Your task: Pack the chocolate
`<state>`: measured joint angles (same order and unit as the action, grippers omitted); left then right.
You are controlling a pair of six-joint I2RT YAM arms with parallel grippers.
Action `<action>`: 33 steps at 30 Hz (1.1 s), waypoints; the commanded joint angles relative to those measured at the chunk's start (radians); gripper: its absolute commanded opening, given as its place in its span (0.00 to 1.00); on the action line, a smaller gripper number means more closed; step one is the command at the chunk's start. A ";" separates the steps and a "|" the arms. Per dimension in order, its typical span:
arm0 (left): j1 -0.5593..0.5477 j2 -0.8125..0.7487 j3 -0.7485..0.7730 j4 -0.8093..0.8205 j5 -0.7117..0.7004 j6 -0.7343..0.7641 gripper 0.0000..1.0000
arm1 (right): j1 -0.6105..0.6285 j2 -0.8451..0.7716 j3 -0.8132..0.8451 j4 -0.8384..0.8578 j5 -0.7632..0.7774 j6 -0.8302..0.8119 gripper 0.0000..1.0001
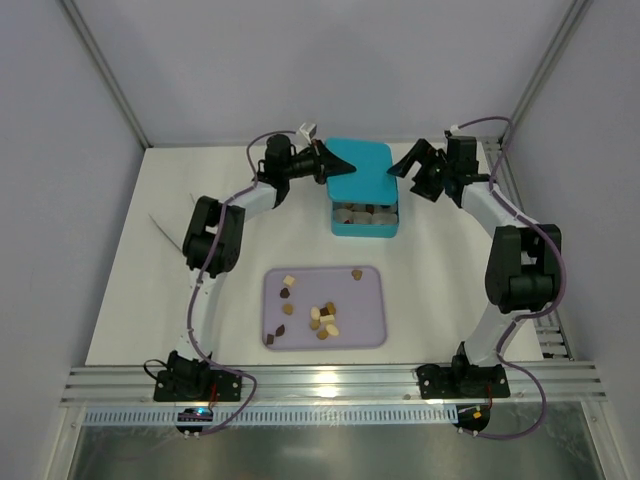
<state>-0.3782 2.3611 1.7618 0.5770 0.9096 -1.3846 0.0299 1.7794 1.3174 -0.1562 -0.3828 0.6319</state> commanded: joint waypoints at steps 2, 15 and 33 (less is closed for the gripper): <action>0.005 0.038 0.071 0.118 0.051 -0.065 0.05 | 0.018 0.026 0.008 0.096 -0.014 0.014 1.00; -0.008 0.130 0.116 0.121 0.066 -0.074 0.07 | 0.039 0.069 -0.007 0.112 0.025 0.017 1.00; -0.042 0.188 0.173 0.003 0.075 -0.025 0.14 | 0.041 0.094 -0.035 0.121 0.021 0.006 1.00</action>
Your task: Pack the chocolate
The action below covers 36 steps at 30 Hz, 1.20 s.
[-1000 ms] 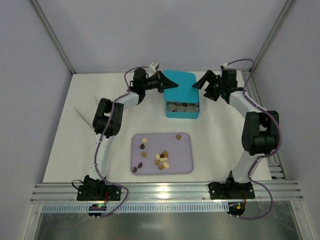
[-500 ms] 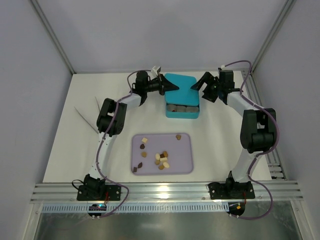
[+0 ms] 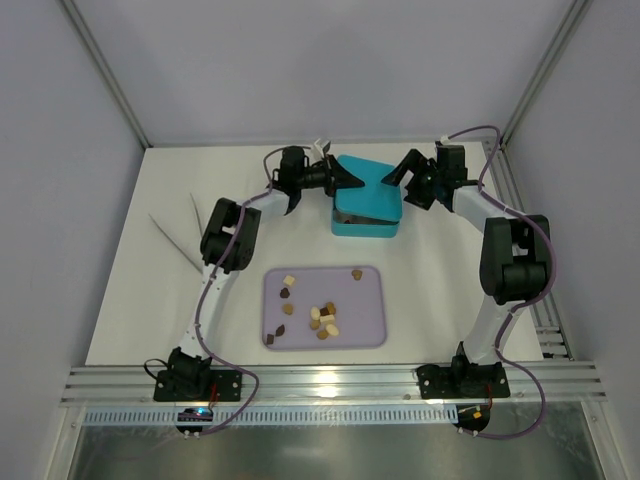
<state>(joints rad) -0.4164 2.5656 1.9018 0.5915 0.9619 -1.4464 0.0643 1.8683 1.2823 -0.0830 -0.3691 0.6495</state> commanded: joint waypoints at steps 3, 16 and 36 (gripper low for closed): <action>-0.004 -0.021 0.031 -0.028 0.018 0.047 0.16 | 0.011 0.006 0.000 0.048 0.007 -0.014 1.00; -0.002 -0.024 0.023 -0.065 0.017 0.072 0.17 | 0.026 0.037 0.017 0.017 0.016 -0.025 1.00; 0.036 -0.073 -0.066 -0.035 0.014 0.084 0.24 | 0.040 0.061 0.048 -0.009 0.022 -0.033 1.00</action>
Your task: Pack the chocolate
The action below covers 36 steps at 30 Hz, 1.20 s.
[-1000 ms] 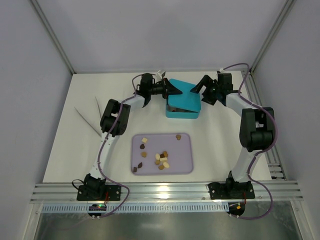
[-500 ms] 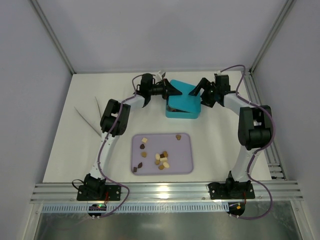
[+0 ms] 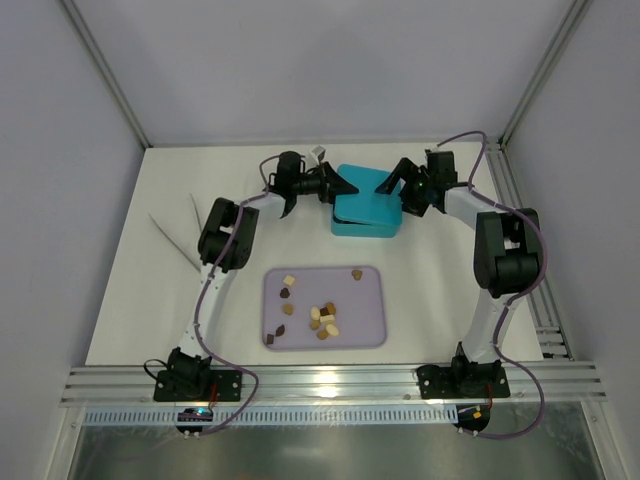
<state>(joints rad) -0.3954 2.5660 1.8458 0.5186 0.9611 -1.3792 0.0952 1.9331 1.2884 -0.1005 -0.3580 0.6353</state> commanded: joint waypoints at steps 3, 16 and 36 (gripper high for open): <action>0.021 -0.082 -0.017 0.037 0.016 0.022 0.28 | 0.009 0.000 0.048 -0.001 0.017 -0.020 1.00; 0.047 -0.128 -0.074 0.040 0.024 0.035 0.36 | 0.009 0.007 0.061 -0.025 0.033 -0.032 0.98; 0.090 -0.174 -0.166 0.043 0.037 0.058 0.35 | 0.009 0.013 0.081 -0.062 0.047 -0.054 0.94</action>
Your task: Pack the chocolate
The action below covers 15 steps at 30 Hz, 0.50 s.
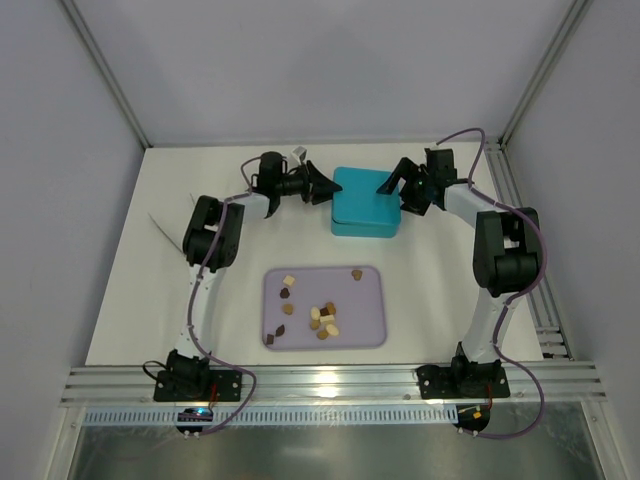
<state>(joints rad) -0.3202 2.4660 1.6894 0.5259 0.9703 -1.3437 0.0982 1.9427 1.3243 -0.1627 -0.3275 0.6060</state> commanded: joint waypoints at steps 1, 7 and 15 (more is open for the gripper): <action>0.018 -0.076 -0.013 0.037 0.028 0.025 0.35 | 0.005 0.004 0.047 -0.001 0.018 -0.025 0.94; 0.033 -0.085 -0.037 0.040 0.031 0.029 0.34 | 0.008 0.005 0.055 -0.012 0.027 -0.032 0.93; 0.044 -0.084 -0.056 0.036 0.030 0.041 0.35 | 0.020 0.016 0.079 -0.044 0.050 -0.045 0.91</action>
<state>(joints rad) -0.2859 2.4474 1.6413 0.5262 0.9733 -1.3254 0.1085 1.9533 1.3628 -0.2058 -0.3035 0.5850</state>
